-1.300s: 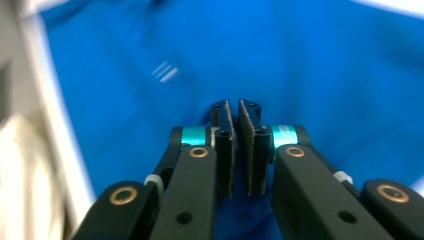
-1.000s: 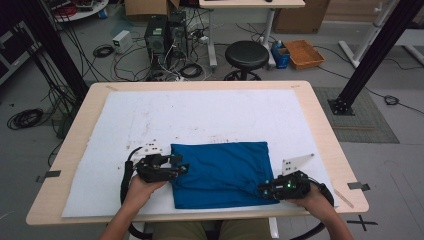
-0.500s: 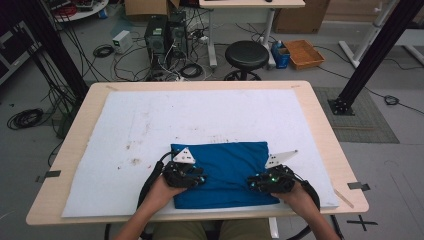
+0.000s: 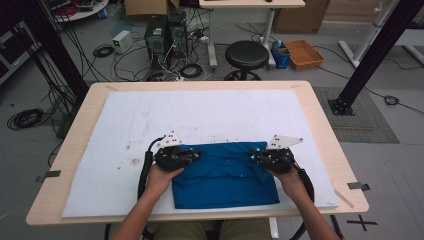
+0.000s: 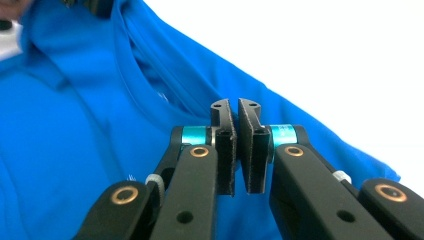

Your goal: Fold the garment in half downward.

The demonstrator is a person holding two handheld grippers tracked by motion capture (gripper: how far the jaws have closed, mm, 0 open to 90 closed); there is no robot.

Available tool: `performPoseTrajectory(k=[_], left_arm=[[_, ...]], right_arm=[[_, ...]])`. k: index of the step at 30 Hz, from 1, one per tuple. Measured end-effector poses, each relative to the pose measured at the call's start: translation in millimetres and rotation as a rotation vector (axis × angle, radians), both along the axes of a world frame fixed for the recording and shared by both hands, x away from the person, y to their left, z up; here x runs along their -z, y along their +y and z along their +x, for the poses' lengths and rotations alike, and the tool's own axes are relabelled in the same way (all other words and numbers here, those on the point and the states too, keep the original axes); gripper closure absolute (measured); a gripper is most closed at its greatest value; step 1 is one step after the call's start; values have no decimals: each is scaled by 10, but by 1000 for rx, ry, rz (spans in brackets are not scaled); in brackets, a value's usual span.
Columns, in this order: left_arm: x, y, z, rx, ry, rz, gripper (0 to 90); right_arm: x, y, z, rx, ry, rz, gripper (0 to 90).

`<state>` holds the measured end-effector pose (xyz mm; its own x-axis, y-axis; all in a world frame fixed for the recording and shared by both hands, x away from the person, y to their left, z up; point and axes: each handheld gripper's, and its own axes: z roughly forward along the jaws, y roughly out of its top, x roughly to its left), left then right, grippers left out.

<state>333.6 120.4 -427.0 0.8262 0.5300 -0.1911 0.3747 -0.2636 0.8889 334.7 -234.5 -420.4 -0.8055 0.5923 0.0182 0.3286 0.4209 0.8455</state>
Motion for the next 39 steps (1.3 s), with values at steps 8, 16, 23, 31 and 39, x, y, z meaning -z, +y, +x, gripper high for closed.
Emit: performPoseTrajectory(k=[8, 16, 23, 31, 39], left_arm=[[61, 173, -393, 225, 4, 31, 851], [28, 317, -535, 284, 71, 12, 629], [26, 488, -348, -174, 33, 55, 503], [148, 419, -148, -319, 149, 125, 502], [127, 473, -280, -364, 176, 162, 735]], right_arm=[[14, -112, -370, -264, 61, 20, 862], [79, -233, -543, -472, 235, 52, 772], [140, -453, -363, 1, 203, 25, 598], [265, -394, -230, 186, 176, -100, 798], [193, -493, -277, 277, 161, -95, 621]])
